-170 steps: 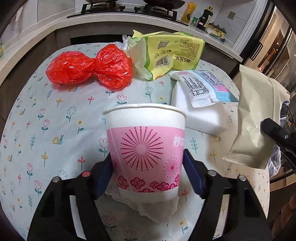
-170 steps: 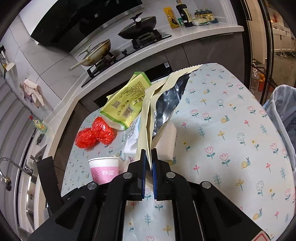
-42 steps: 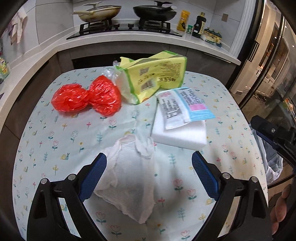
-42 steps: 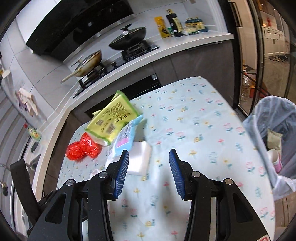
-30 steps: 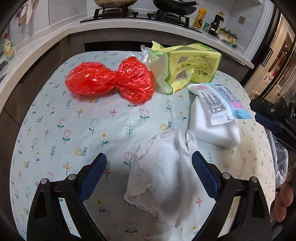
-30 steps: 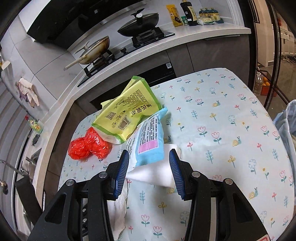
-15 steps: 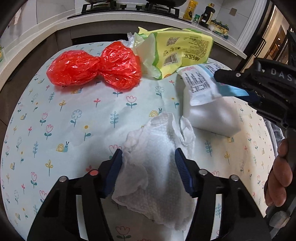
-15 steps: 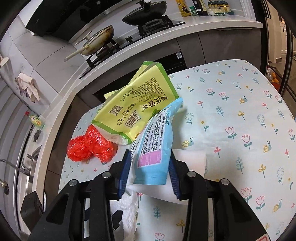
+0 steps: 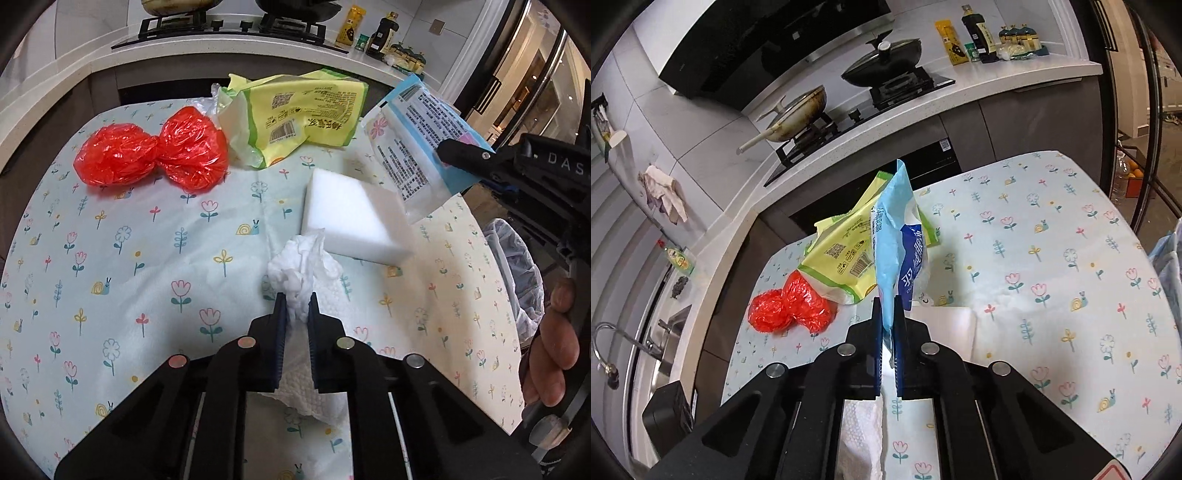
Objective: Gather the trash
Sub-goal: 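Carry tissue and wipes pack over the bin and open both grippers, then grasp the red plastic bag with the left gripper while the right grasps the yellow snack bag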
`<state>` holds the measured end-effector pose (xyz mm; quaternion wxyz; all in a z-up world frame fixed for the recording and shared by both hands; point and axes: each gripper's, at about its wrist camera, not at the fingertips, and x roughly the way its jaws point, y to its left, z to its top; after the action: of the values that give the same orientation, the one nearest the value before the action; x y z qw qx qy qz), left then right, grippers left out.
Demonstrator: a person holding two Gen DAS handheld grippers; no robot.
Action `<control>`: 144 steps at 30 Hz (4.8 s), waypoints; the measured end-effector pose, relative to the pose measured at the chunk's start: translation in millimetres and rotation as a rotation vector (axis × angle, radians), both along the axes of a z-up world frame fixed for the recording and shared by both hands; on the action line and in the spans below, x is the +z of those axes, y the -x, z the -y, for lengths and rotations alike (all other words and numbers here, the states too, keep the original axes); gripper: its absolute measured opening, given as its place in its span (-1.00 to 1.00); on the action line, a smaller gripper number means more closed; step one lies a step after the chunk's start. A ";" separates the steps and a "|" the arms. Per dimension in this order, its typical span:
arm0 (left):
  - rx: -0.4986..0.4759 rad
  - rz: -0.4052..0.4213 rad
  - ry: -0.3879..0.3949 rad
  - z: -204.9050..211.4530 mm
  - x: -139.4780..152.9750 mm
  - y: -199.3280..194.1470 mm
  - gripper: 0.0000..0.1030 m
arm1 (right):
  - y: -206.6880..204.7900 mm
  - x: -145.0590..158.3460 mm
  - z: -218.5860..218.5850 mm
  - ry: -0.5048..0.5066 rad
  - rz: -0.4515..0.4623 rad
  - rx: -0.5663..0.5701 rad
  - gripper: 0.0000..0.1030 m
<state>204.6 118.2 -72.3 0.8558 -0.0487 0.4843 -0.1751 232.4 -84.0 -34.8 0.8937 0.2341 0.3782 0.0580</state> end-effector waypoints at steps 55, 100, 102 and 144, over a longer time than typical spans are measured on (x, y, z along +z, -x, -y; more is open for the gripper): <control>-0.566 0.119 0.035 384.6 60.5 59.3 -0.77 | 198.1 -19.2 330.9 -0.056 0.003 -0.575 -0.90; -0.165 0.193 0.057 193.3 86.9 6.1 0.48 | 125.9 20.0 199.8 0.024 0.045 -0.342 -0.26; -0.132 0.197 0.051 174.2 86.7 1.4 0.50 | 118.2 20.8 185.1 0.029 0.044 -0.314 -0.26; 0.460 -0.027 0.125 -141.5 18.6 -120.9 0.77 | -93.8 30.9 -23.2 0.065 0.035 0.010 0.12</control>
<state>325.5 259.8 -53.8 0.8619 -0.2129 0.4602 -0.0044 326.3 -60.9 -3.9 0.9071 0.2020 0.3652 0.0545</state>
